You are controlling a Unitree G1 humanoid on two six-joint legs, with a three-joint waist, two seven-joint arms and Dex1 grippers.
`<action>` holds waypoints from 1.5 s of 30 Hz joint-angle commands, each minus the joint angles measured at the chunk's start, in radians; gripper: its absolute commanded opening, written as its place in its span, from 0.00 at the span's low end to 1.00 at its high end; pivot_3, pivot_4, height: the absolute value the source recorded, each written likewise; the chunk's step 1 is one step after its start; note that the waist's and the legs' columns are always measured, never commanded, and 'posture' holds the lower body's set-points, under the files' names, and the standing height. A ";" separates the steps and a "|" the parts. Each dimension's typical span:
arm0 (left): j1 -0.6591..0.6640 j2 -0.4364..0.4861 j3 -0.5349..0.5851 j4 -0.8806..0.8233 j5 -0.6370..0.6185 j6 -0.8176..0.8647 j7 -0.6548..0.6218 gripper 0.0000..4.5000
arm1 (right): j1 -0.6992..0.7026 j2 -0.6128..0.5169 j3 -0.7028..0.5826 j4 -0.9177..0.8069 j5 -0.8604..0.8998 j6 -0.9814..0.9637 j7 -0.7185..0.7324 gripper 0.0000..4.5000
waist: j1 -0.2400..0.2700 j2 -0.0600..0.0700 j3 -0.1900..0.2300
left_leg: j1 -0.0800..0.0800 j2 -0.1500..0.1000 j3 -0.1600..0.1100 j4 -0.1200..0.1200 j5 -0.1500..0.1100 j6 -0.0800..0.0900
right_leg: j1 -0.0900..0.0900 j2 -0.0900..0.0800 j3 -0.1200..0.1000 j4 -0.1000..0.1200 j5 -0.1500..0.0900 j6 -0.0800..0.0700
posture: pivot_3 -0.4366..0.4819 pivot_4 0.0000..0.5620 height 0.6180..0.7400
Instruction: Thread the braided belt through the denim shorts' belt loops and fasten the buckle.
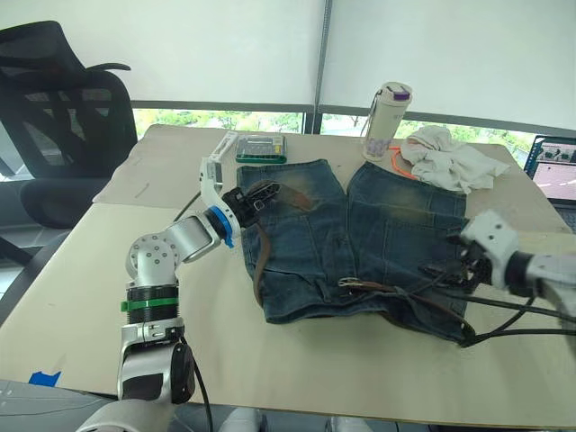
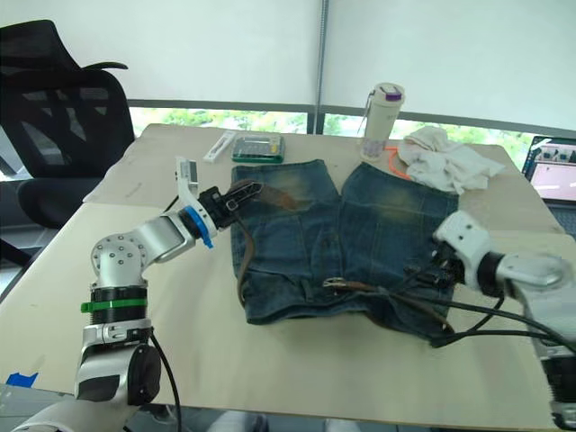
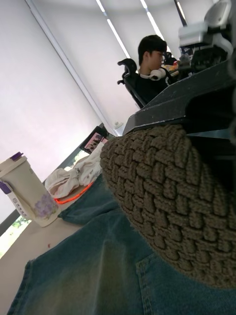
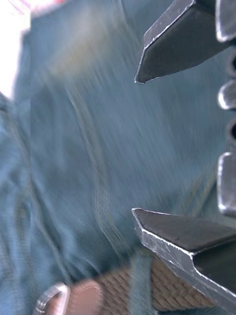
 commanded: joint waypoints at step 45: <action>0.189 -0.041 0.024 -0.243 -0.157 0.153 0.226 0.00 | -0.206 0.327 0.478 -0.282 -0.175 0.121 -0.155 0.43 | -0.007 0.000 0.000 | 0.001 0.000 -0.001 0.000 0.001 -0.002 | -0.001 0.000 -0.001 0.001 0.000 0.000 | 0.48 0.27 1.00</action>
